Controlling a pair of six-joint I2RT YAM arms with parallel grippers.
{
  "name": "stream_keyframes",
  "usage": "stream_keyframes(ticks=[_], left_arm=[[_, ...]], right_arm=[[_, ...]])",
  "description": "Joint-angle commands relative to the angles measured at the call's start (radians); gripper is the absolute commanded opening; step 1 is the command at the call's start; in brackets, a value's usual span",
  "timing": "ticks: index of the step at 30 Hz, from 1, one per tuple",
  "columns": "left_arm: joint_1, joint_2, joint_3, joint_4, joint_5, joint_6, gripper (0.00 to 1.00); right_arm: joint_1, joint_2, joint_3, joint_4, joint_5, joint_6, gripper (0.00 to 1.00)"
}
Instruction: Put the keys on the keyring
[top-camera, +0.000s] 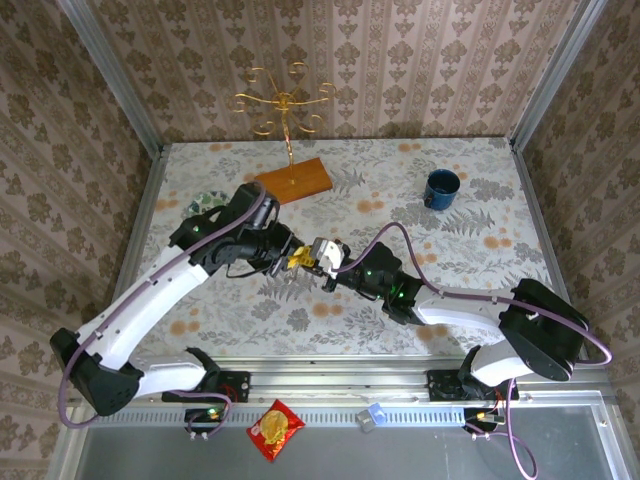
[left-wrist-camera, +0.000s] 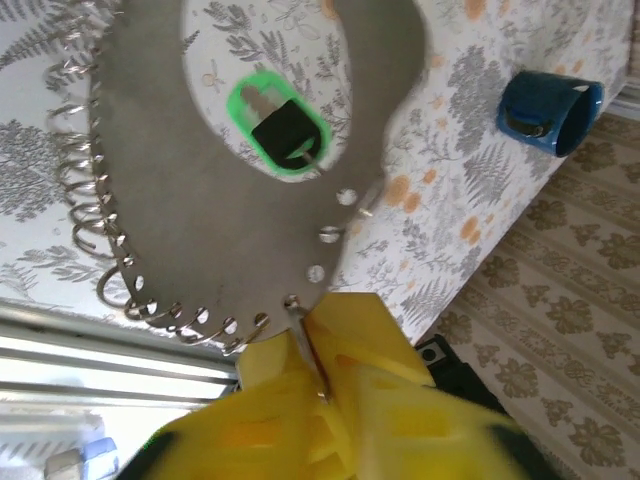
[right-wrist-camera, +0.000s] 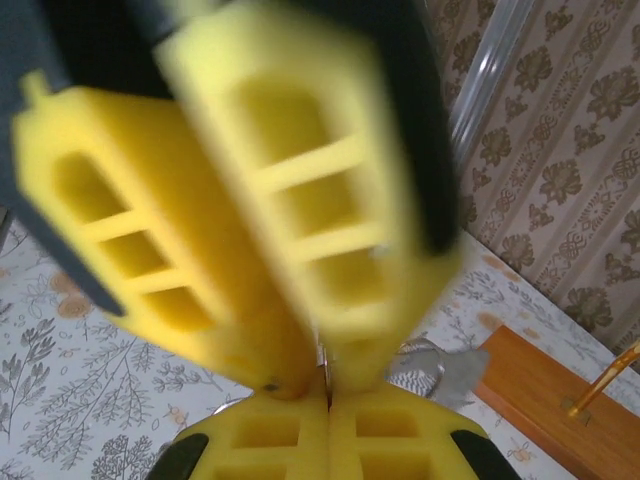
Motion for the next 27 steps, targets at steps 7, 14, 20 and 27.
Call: stream_keyframes(ticks=[7,14,20,27], left_arm=[[0.091,-0.206,-0.113,0.225,-0.310,0.477,0.62],[0.061,-0.318,-0.254,0.525,-0.374,1.328,0.55],[0.030,-0.433,-0.489,0.747,-0.213,1.900,0.55],[0.031,-0.416,-0.610,0.808,0.085,2.189,0.49]], right_arm=[[-0.009,-0.101,0.037,-0.177,-0.019,-0.032,0.00],[-0.045,-0.154,0.111,-0.440,-0.128,-0.051,0.00],[-0.094,-0.194,0.182,-0.659,-0.214,-0.088,0.00],[-0.140,-0.238,0.211,-0.782,-0.290,-0.113,0.00]])
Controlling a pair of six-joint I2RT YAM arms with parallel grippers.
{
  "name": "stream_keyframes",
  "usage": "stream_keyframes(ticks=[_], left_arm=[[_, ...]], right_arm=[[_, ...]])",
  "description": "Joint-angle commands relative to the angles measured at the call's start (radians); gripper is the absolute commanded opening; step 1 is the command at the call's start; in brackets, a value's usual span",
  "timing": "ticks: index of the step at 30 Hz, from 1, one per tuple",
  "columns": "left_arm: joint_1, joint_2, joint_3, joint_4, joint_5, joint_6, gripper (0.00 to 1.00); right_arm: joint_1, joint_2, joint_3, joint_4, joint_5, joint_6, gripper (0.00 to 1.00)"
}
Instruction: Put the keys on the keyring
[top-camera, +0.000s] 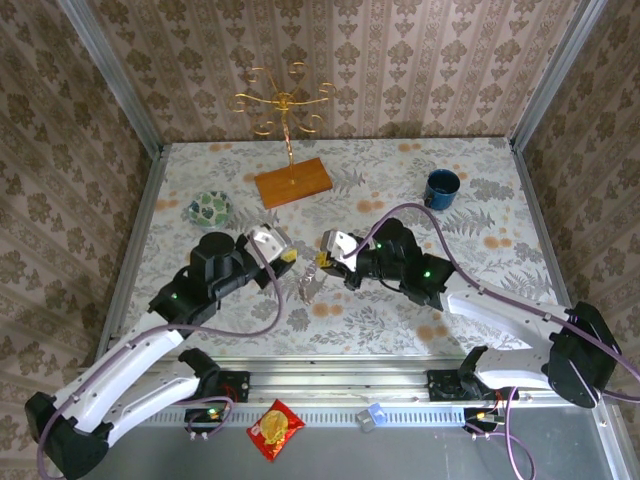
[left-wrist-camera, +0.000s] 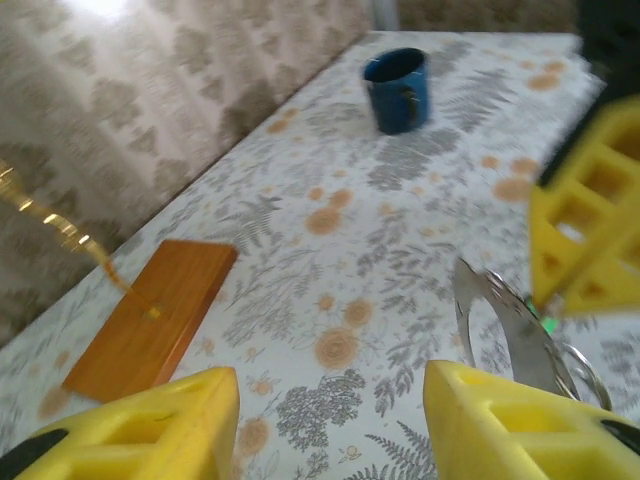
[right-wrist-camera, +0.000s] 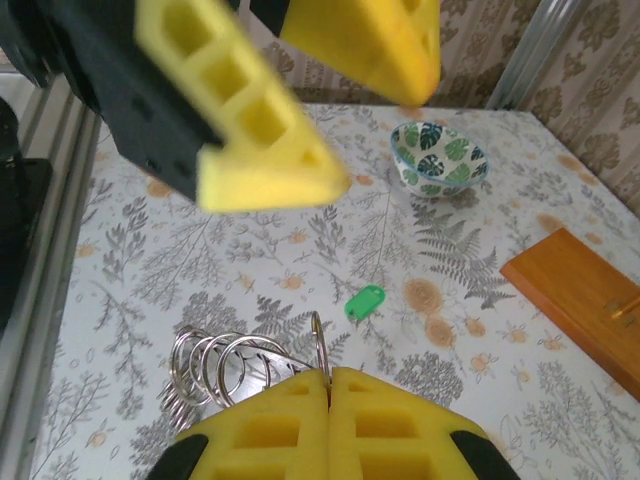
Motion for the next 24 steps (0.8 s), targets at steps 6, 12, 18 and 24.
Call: stream_keyframes(ticks=[6,12,18,24], left_arm=[[0.002,0.059,-0.054,0.147,0.313,0.235,0.39],[0.002,0.106,-0.057,0.152,0.400,0.226,0.37],[0.002,0.141,-0.059,0.184,0.428,0.202,0.31],[0.002,0.152,-0.064,0.219,0.431,0.180,0.21]], right_arm=[[-0.012,-0.043,0.084,-0.170,-0.085,-0.078,0.00],[-0.012,-0.035,0.129,-0.240,-0.087,-0.102,0.00],[-0.010,-0.027,0.150,-0.265,-0.091,-0.108,0.00],[0.006,-0.011,0.171,-0.295,-0.079,-0.132,0.00]])
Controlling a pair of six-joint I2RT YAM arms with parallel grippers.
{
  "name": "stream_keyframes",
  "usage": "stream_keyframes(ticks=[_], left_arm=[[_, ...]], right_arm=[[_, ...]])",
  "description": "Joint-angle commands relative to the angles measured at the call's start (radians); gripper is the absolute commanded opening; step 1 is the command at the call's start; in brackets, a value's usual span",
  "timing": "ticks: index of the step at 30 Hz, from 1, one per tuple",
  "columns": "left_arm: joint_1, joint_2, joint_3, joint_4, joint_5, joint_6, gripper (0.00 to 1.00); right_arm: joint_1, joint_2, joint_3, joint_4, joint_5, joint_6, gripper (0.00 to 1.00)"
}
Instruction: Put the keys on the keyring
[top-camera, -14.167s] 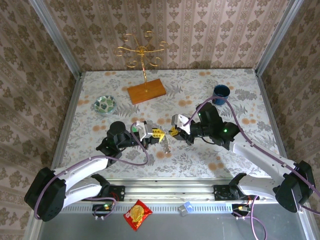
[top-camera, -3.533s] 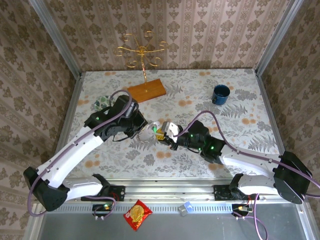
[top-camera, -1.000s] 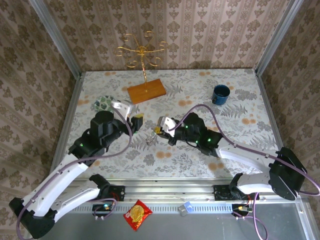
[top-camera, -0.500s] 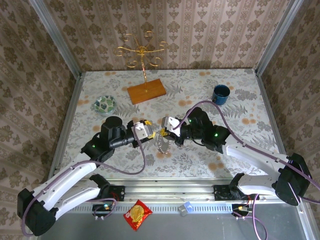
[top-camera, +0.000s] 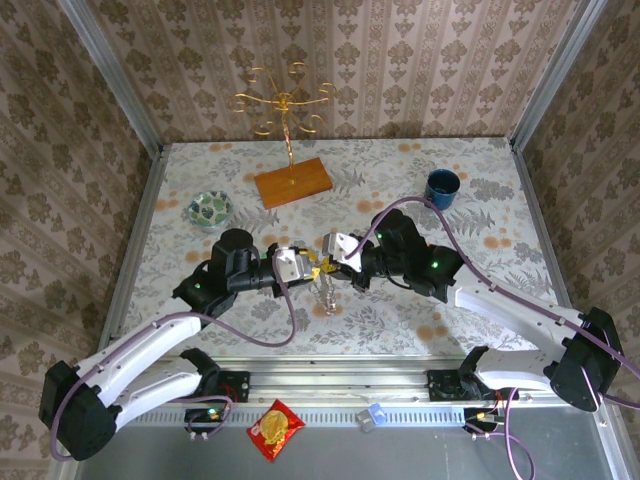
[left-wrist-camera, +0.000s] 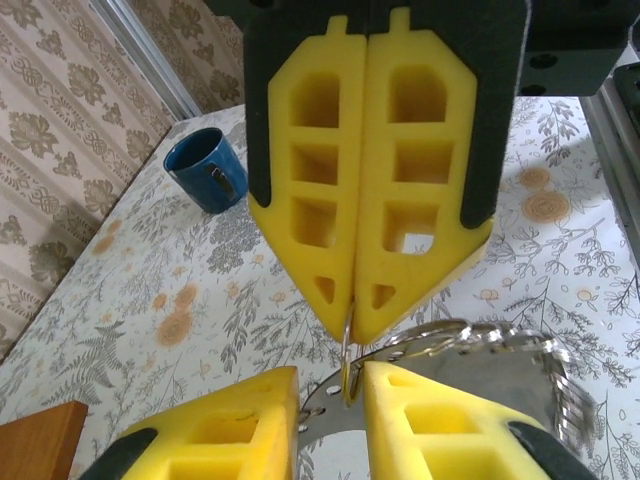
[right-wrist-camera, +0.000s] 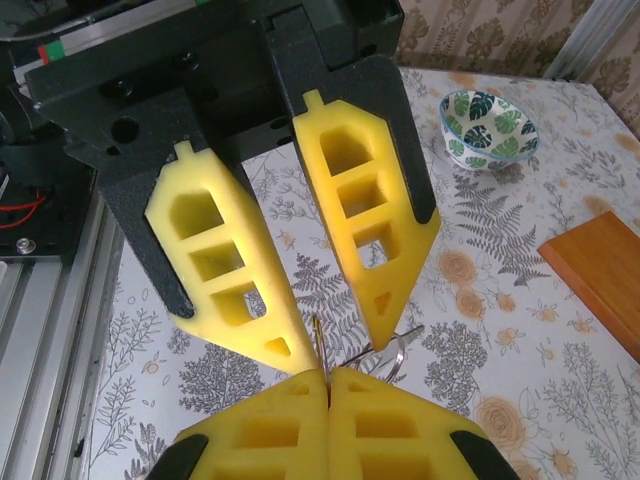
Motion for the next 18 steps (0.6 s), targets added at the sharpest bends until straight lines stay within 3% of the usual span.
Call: stream_keyframes(ticks=[1,7,18], left_arm=[[0.002,0.001,-0.010,0.048,0.031,-0.013,0.20],[0.001,0.007,-0.008,0.064,0.037,-0.036,0.16],[0.002,-0.021,-0.031,0.025,0.020,-0.034,0.25]], right_arm=[[0.014,0.003,0.047,-0.022,-0.011,-0.030,0.00],[0.031,0.016,0.061,-0.044,-0.007,-0.047,0.00],[0.035,0.009,0.055,-0.043,0.046,-0.060,0.00]])
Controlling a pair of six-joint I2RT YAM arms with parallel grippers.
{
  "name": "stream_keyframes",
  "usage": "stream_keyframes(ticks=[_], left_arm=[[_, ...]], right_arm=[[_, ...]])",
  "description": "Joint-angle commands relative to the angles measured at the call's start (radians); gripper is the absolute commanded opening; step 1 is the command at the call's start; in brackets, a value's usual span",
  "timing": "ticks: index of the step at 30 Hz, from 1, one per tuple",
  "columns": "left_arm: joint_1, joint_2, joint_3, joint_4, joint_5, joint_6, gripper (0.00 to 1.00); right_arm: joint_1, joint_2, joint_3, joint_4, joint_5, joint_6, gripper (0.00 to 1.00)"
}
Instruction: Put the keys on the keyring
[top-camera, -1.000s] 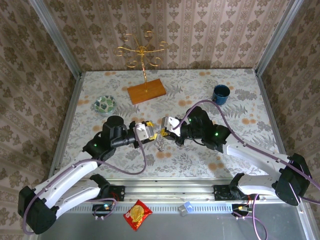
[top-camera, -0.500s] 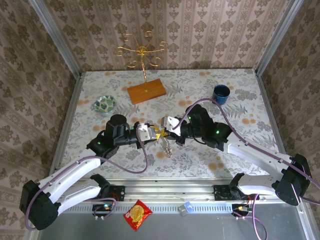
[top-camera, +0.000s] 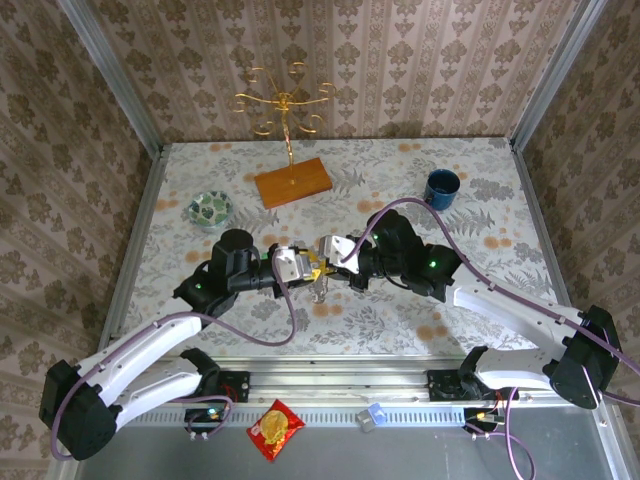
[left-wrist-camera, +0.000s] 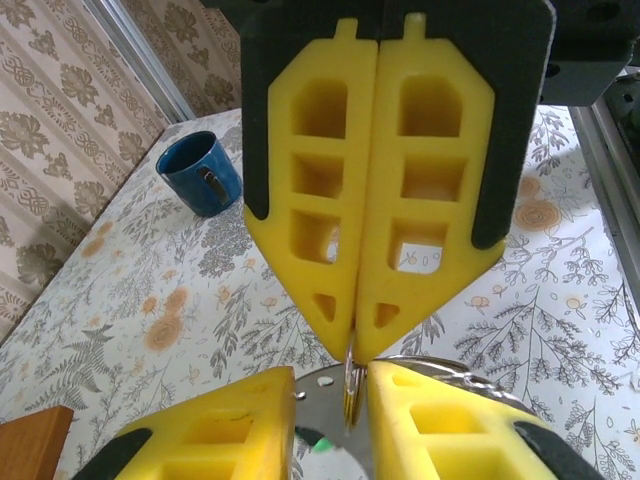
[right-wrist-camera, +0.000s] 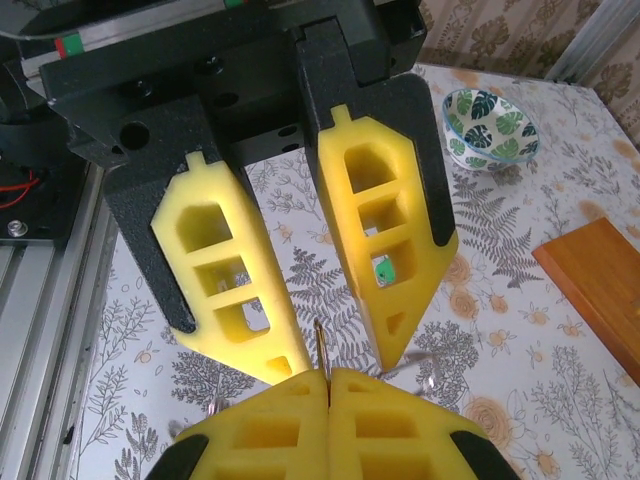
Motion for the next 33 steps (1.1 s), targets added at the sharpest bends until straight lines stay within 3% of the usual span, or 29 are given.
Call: stream_keyframes(ticks=[1,7,17,29,33], left_arm=[[0.001,-0.022,-0.024,0.015,0.009,-0.020,0.24],[0.001,-0.022,-0.024,0.011,0.016,-0.025,0.19],[0.001,-0.013,-0.017,0.045,0.017,-0.052,0.20],[0.001,-0.011,-0.017,0.131,0.018,-0.103,0.00],[0.001,-0.010,-0.023,0.127,0.022,-0.102,0.00]], right_arm=[[0.010,-0.001,0.029,-0.007,0.005,-0.018,0.00],[0.009,0.009,0.033,-0.015,0.008,-0.026,0.00],[0.016,0.017,0.037,-0.011,0.000,-0.023,0.00],[0.023,0.000,0.003,0.021,0.005,0.003,0.00],[-0.016,-0.049,-0.044,0.081,-0.025,0.057,0.16]])
